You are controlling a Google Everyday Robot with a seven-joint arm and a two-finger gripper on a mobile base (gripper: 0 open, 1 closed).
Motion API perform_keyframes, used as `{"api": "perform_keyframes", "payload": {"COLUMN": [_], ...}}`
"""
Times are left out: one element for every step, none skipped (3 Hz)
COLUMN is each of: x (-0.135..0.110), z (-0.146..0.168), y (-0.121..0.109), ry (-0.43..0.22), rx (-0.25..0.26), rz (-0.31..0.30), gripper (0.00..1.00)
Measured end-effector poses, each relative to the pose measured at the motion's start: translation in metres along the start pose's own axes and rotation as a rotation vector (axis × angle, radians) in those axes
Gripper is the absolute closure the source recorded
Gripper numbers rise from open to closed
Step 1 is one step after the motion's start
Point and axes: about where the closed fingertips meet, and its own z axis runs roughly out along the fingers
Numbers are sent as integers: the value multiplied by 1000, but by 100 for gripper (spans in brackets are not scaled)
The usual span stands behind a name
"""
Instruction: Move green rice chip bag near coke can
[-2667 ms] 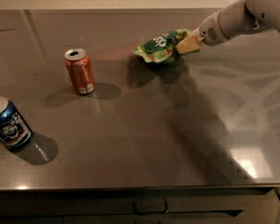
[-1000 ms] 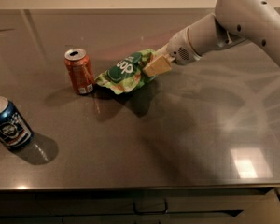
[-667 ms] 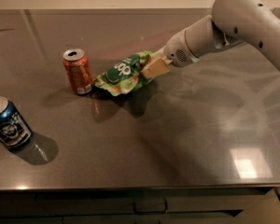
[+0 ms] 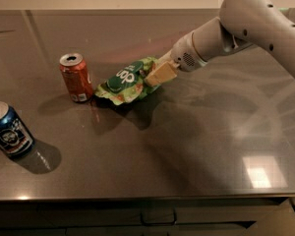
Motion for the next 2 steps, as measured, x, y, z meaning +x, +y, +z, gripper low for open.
{"api": "perform_keyframes", "payload": {"x": [0,0], "z": [2,2], "y": [1,1], "ry": [1,1], "rx": [-4,-4], "rz": [-1,-1], "gripper": [0,0]}}
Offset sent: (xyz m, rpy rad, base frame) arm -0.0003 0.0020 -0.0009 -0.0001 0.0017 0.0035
